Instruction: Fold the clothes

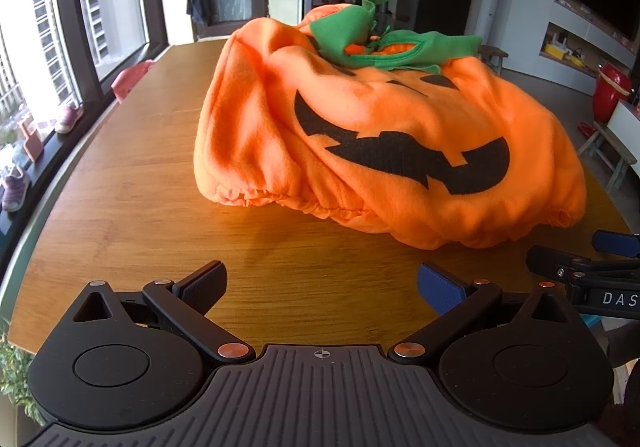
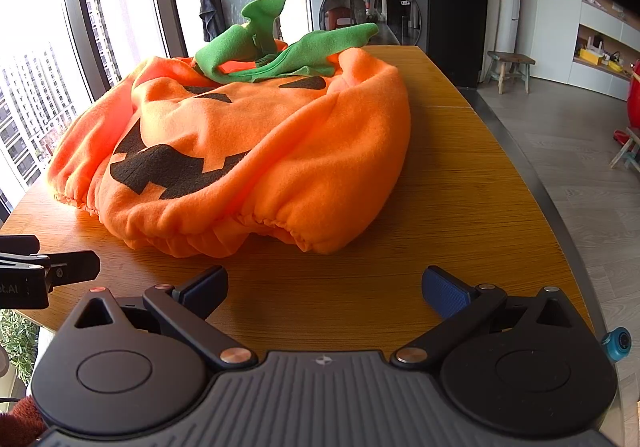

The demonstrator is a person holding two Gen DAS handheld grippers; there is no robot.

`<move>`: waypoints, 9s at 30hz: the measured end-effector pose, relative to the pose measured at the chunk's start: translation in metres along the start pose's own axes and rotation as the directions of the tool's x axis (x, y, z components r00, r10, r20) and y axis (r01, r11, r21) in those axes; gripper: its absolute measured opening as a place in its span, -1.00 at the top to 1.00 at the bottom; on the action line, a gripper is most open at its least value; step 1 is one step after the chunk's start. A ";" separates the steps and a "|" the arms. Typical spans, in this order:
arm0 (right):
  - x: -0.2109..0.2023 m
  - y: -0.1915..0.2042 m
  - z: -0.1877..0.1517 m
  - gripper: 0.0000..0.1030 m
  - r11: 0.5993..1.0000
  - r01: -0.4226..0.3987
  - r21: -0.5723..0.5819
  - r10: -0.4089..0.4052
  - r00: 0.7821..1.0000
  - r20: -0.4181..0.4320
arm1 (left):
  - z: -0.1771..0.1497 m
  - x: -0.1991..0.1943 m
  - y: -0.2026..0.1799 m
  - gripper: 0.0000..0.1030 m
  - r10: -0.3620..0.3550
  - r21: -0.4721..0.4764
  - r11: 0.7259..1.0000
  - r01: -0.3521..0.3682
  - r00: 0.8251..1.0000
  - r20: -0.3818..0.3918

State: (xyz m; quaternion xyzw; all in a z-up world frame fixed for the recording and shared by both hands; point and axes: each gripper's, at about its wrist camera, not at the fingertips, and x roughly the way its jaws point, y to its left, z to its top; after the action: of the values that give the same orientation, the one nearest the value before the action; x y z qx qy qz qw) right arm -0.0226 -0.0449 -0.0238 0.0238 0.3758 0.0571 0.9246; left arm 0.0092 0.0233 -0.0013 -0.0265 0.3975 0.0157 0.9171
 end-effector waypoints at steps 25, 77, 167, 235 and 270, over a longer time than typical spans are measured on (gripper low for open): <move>0.000 0.000 -0.001 -1.00 1.000 0.003 0.000 -0.003 1.000 0.001 | -0.001 0.000 0.001 -1.00 -0.003 -0.005 1.000 0.003 1.000 -0.010; -0.016 -0.039 0.095 -1.00 0.911 0.241 -0.334 -0.115 0.928 0.355 | 0.080 -0.052 0.016 -1.00 0.142 0.223 0.945 -0.240 0.913 0.381; 0.115 -0.023 0.108 -1.00 0.916 -0.300 -0.267 0.287 0.954 -0.088 | 0.175 0.159 0.019 -1.00 -0.430 -0.084 0.896 0.437 0.899 0.086; 0.090 -0.029 0.195 0.19 0.845 -0.493 -0.207 0.530 0.826 0.195 | 0.190 0.192 0.016 -1.00 -0.407 -0.015 0.913 0.407 0.913 0.006; 0.170 0.028 0.156 0.00 0.855 -0.380 -0.353 0.398 0.917 -0.022 | 0.196 0.119 0.037 -1.00 -0.629 -0.051 0.750 0.659 0.736 0.250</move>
State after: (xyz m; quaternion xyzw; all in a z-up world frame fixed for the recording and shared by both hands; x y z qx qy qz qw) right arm 0.2043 0.0039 -0.0274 -0.0639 0.3229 0.3080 0.8926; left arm 0.2318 0.0727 0.0446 -0.2232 0.2590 -0.2733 0.8991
